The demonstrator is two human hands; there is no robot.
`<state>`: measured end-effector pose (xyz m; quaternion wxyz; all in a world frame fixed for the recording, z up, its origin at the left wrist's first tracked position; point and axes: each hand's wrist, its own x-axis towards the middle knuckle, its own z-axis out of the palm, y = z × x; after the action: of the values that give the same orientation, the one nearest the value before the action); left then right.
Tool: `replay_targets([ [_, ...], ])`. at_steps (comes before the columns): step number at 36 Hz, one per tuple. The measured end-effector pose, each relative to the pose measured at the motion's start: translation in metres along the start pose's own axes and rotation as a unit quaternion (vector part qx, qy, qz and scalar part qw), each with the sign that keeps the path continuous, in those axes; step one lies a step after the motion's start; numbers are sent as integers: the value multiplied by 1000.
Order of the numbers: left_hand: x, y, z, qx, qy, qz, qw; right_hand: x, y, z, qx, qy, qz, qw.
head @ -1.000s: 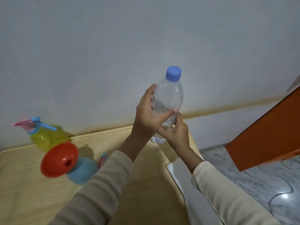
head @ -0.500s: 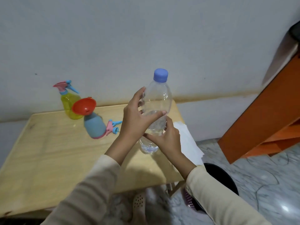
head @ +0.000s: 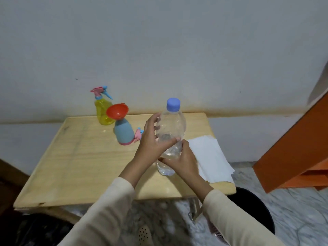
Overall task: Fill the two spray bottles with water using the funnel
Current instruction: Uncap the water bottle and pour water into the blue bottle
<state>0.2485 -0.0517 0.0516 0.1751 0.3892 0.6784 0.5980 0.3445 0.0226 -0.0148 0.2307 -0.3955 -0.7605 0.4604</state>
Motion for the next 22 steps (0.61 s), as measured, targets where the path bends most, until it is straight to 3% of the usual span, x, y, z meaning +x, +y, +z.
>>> replay_targets([
  [5, 11, 14, -19, 73, -57, 45, 995, 9, -19, -23, 67, -22, -83, 994],
  [10, 33, 57, -27, -20, -111, 83, 990, 27, -63, -42, 93, -90, -180, 975],
  [17, 56, 71, -42, 28, -206, 54, 977, 34, -69, -45, 64, -109, -161, 979],
  [22, 55, 74, -37, 26, -152, 70, 986, 31, -70, -43, 65, -91, -160, 981],
])
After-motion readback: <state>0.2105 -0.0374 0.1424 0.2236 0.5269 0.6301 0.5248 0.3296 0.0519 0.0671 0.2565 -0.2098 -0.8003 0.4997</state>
